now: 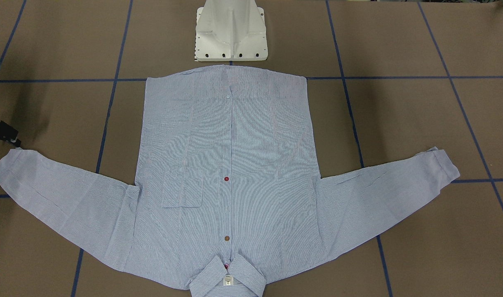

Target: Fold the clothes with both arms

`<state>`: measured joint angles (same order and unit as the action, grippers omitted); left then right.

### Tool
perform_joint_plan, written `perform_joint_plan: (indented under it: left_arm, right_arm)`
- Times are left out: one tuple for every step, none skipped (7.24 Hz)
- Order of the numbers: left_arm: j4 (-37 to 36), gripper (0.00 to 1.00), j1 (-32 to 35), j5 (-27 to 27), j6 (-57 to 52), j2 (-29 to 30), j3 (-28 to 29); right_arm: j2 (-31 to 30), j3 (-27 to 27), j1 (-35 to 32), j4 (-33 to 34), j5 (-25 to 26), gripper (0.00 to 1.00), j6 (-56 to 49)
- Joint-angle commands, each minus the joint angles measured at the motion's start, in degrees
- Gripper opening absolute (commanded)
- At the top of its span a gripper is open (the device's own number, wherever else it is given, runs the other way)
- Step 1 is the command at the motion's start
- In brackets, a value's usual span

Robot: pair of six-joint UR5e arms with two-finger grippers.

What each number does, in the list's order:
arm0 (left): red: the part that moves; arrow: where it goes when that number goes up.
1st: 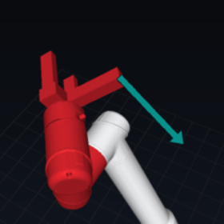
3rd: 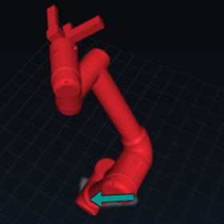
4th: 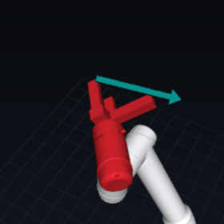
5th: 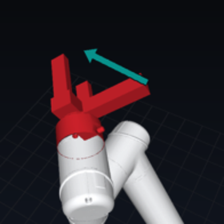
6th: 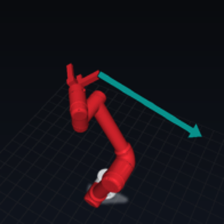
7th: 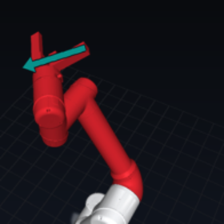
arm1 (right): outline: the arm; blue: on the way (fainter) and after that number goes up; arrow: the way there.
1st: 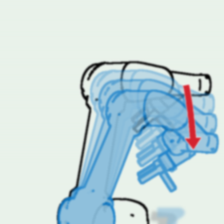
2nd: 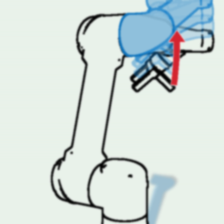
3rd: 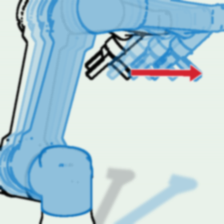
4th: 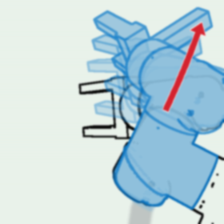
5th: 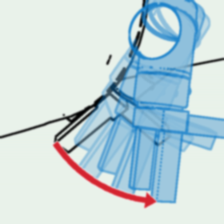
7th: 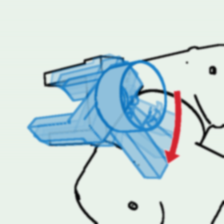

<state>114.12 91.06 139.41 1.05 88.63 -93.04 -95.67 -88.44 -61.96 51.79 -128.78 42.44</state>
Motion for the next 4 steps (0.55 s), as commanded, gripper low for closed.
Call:
perform_joint_plan:
  left_arm:
    - [0.76, 0.99, 0.00, -0.19, 0.09, -0.21, -0.03]
    - [0.76, 0.99, 0.00, 0.07, 0.09, -0.21, -0.12]
    - [0.76, 0.99, 0.00, 0.16, 0.09, -0.21, -0.12]
    - [0.84, 0.99, 0.00, -0.10, 0.09, -0.21, -0.12]
  right_arm:
    - [0.31, 1.07, 1.05, 0.06, 1.08, 0.88, -0.17]
    - [0.66, 1.77, 1.13, 0.23, 1.08, 0.84, -0.43]
    - [0.75, 1.87, 1.05, 0.41, 1.08, 0.71, -0.61]
    - [0.92, 1.87, 1.13, 0.59, 0.99, 0.68, -0.69]
